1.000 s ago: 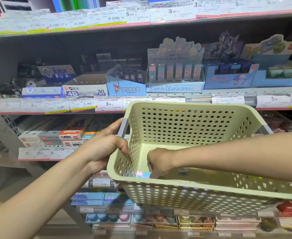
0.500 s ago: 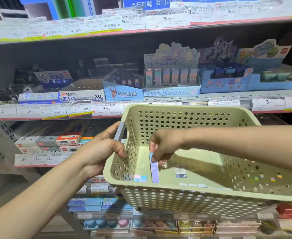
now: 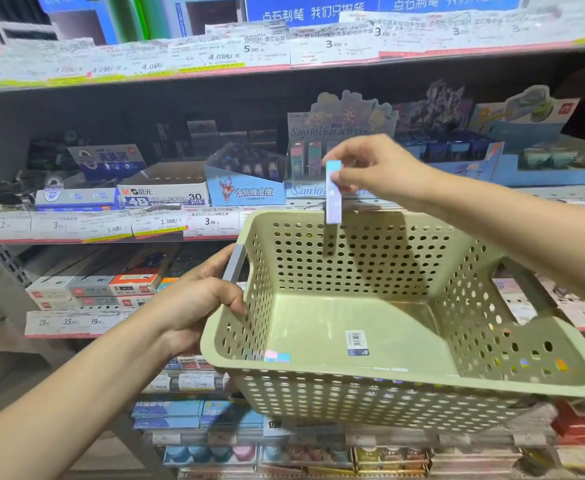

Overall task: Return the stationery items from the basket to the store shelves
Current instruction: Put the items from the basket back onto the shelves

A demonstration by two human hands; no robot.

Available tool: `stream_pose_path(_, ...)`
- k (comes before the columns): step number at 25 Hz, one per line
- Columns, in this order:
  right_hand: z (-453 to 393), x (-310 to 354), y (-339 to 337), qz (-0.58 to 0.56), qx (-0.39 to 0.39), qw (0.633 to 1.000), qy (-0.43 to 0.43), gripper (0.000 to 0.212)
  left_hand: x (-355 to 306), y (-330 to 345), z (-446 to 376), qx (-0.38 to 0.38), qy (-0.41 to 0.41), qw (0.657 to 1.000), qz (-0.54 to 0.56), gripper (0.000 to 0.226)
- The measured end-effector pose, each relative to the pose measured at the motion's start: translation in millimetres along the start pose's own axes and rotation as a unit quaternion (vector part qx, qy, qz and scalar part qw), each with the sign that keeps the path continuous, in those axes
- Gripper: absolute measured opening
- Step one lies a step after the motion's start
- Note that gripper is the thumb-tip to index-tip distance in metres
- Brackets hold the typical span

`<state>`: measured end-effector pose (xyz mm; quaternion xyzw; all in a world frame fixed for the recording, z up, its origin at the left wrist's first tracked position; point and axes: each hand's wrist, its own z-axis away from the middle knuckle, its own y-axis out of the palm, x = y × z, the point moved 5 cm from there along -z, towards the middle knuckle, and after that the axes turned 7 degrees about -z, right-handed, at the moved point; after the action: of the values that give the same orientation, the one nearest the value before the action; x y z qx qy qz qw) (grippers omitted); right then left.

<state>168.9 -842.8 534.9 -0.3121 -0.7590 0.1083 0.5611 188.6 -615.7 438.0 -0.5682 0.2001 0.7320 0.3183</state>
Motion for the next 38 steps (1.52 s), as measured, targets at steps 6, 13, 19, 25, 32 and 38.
stream_pose_path(6,-37,-7,-28,0.066,-0.149,0.985,-0.058,0.033,2,-3,-4,0.004,0.001,1.000,-0.009,0.084)
stream_pose_path(13,-51,-13,-23,0.081,-0.151,0.982,-0.077,0.026,0,-2,-3,-0.002,0.005,1.000,-0.011,0.083)
stream_pose_path(19,-56,-15,-19,0.085,-0.132,0.985,-0.070,0.028,-1,-1,-2,0.003,0.007,1.000,-0.005,0.083)
stream_pose_path(25,-59,-9,-17,0.137,-0.107,0.982,-0.075,0.030,-2,0,0,-0.001,0.007,1.000,-0.006,0.082)
stream_pose_path(32,-52,-12,-14,0.176,-0.060,0.979,-0.085,0.028,-2,1,-1,0.001,0.010,1.000,-0.009,0.082)
stream_pose_path(38,-48,-16,-14,0.180,-0.108,0.972,-0.107,0.016,-1,1,-1,0.003,0.008,1.000,-0.008,0.082)
